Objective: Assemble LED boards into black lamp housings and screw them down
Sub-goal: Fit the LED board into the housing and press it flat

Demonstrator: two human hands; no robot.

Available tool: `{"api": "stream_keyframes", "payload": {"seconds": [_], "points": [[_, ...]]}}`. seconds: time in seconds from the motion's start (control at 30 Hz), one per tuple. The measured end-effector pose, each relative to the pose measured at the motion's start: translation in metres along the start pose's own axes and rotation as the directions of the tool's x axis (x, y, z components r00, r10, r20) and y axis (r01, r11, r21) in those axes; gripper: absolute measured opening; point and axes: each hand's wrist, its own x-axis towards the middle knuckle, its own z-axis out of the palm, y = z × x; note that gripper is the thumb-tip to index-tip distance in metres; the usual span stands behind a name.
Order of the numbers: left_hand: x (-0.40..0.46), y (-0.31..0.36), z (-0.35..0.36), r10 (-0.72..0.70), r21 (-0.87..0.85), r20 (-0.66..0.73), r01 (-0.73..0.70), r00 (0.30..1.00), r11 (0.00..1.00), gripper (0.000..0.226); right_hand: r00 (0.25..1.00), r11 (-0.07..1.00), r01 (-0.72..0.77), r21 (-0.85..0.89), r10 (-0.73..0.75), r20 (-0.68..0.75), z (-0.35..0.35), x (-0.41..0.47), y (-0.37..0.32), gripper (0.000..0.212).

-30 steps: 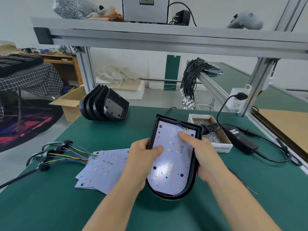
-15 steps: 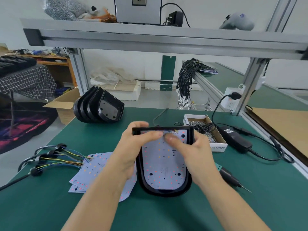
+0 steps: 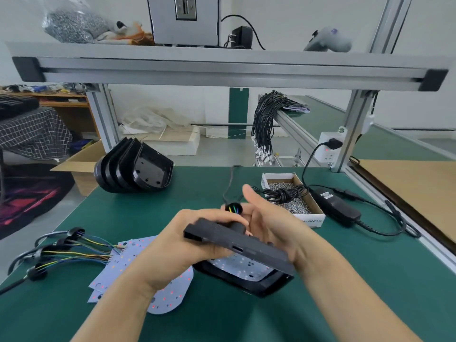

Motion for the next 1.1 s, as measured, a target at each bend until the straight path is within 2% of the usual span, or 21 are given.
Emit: {"api": "stream_keyframes", "payload": {"seconds": [0.07,0.17,0.27,0.33,0.43,0.5,0.57,0.6,0.73,0.93,1.1], "points": [[0.002,0.000,0.001,0.001,0.002,0.012,-0.001,1.000,1.000,0.033,0.998,0.984,0.033,0.174,-0.023,-0.060,0.009,0.007,-0.009,0.039],[-0.001,-0.006,-0.004,0.005,-0.047,-0.015,-0.006,1.000,0.999,0.033,0.968,0.937,0.140,0.320,-0.061,-0.244,0.008,0.017,-0.015,0.018],[0.001,-0.011,-0.007,0.003,-0.051,-0.066,-0.007,0.998,0.999,0.033,0.929,0.891,0.238,0.387,-0.092,-0.359,0.008,0.023,-0.011,0.018],[0.003,-0.011,-0.007,0.005,-0.068,-0.050,-0.009,0.999,0.998,0.031,0.929,0.872,0.260,0.416,-0.109,-0.354,0.007,0.023,-0.008,0.020],[0.003,-0.012,-0.005,-0.007,-0.095,-0.058,0.002,0.998,0.995,0.032,0.961,0.890,0.215,0.403,-0.119,-0.250,0.004,0.016,-0.006,0.017],[0.003,-0.013,-0.006,-0.059,-0.142,-0.129,0.041,0.990,0.989,0.042,0.961,0.900,0.215,0.380,-0.125,-0.249,0.000,0.014,-0.004,0.016],[0.006,-0.012,-0.004,-0.094,-0.207,-0.127,0.066,0.987,0.976,0.054,0.944,0.889,0.272,0.369,-0.172,-0.282,-0.001,0.016,-0.003,0.016],[0.007,-0.010,-0.002,-0.093,-0.221,-0.114,0.066,0.989,0.973,0.054,0.933,0.882,0.306,0.359,-0.201,-0.300,0.001,0.018,-0.005,0.016],[0.011,-0.008,0.003,-0.048,-0.177,-0.100,0.029,0.994,0.984,0.021,0.912,0.880,0.347,0.326,-0.235,-0.336,0.005,0.023,-0.012,0.017],[0.010,-0.003,-0.001,0.023,-0.242,0.107,0.004,0.994,0.970,0.017,0.883,0.865,0.418,0.278,-0.316,-0.346,0.009,0.026,-0.003,0.013],[0.017,-0.002,-0.001,-0.016,-0.279,0.112,0.047,0.994,0.959,0.023,0.879,0.862,0.403,0.306,-0.273,-0.390,0.011,0.025,-0.003,0.016]]}}
